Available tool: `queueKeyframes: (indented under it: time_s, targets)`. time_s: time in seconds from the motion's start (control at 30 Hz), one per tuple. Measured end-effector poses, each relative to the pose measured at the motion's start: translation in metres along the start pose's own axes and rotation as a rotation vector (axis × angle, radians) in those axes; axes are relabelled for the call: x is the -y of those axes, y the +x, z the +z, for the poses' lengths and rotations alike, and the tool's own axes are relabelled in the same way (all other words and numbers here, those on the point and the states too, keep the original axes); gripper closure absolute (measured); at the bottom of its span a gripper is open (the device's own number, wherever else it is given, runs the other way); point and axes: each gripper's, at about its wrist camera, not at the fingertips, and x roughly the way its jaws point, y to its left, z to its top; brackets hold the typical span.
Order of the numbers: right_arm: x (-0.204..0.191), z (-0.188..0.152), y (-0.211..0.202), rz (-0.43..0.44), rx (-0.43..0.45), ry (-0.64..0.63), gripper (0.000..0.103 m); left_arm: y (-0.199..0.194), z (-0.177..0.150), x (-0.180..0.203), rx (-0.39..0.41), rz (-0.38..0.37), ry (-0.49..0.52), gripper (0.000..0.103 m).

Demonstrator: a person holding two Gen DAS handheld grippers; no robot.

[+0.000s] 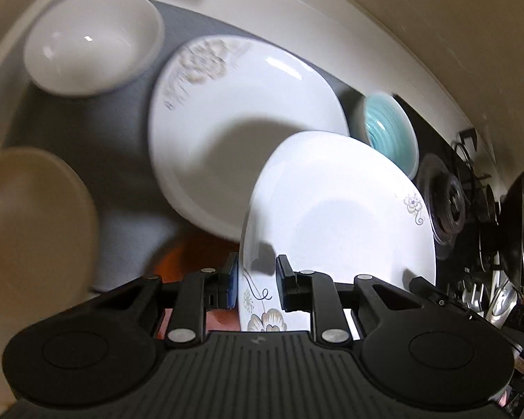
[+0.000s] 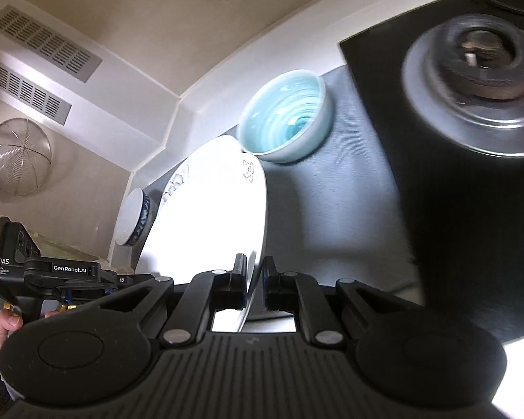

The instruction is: Organize plates and bowls

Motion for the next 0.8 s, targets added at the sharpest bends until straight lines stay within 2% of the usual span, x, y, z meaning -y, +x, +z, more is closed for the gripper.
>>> queueKeyframes:
  time_s: [0.2,0.37,0.8]
  targets:
    - [-0.030,0.009,0.041,-0.022,0.009,-0.012,0.094,-0.002,0.036,-0.033,-0.017,0.025,0.007,0.080]
    - [-0.038,0.017,0.068,-0.032,0.016,-0.004,0.094,0.003,0.059,-0.050,-0.039,0.042,-0.012,0.080]
    - [-0.033,0.040,0.115,-0.066,-0.008,-0.014,0.094,0.019,0.086,-0.057,-0.038,0.103,-0.015,0.080]
